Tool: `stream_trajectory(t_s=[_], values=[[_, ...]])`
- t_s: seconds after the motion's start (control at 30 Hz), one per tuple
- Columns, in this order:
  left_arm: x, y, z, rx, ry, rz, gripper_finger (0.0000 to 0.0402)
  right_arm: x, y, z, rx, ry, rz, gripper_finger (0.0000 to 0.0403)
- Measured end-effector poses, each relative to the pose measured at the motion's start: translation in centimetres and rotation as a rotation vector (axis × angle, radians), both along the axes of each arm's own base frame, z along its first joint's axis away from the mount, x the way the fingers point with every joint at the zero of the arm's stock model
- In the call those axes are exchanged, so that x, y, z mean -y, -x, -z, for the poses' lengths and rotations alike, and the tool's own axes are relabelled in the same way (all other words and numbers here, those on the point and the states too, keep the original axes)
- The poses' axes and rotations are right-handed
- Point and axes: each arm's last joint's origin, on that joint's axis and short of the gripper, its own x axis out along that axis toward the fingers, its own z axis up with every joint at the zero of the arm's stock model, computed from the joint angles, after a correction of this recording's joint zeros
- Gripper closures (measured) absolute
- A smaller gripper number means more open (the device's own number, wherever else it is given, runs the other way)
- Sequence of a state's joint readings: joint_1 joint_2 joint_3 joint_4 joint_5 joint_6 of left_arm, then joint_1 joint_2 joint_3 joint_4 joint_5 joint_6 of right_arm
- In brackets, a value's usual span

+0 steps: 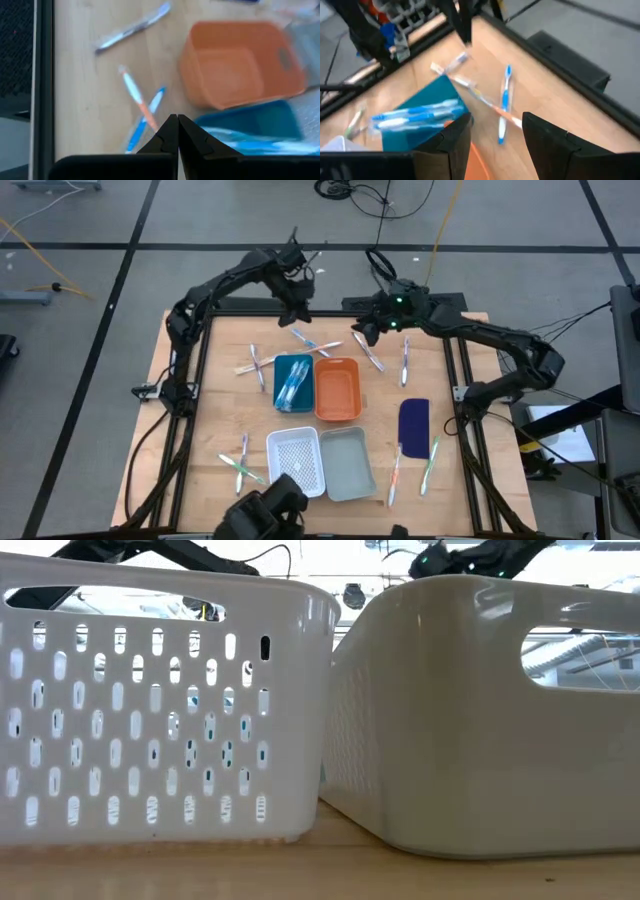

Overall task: Pick & Place Toothbrushes
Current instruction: Put the violet toothbrush into the orange bin

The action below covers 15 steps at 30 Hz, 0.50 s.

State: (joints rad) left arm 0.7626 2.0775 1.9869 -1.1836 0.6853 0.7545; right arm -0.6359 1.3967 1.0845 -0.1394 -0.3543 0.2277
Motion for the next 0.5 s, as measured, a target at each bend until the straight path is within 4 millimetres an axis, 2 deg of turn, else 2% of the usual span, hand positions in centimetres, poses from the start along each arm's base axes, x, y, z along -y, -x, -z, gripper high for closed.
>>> stream_trajectory(t_s=[0.2, 0.33, 0.5], values=[[-0.1, 1.8, -2.6, 0.069, 0.0, -0.036, 0.0399, 2.2, -1.7, 2.6, -0.067, -0.049, -0.038, 0.0234], [0.2, 2.8, -4.3, 0.116, 0.012, -0.05, 0.0399, 3.6, -2.7, 3.3, -0.105, -0.095, -0.067, 0.0234], [0.8, 4.0, -6.5, 0.173, -0.008, -0.062, 0.0397, 5.1, -4.3, 3.3, -0.226, -0.111, -0.112, 0.0234]])
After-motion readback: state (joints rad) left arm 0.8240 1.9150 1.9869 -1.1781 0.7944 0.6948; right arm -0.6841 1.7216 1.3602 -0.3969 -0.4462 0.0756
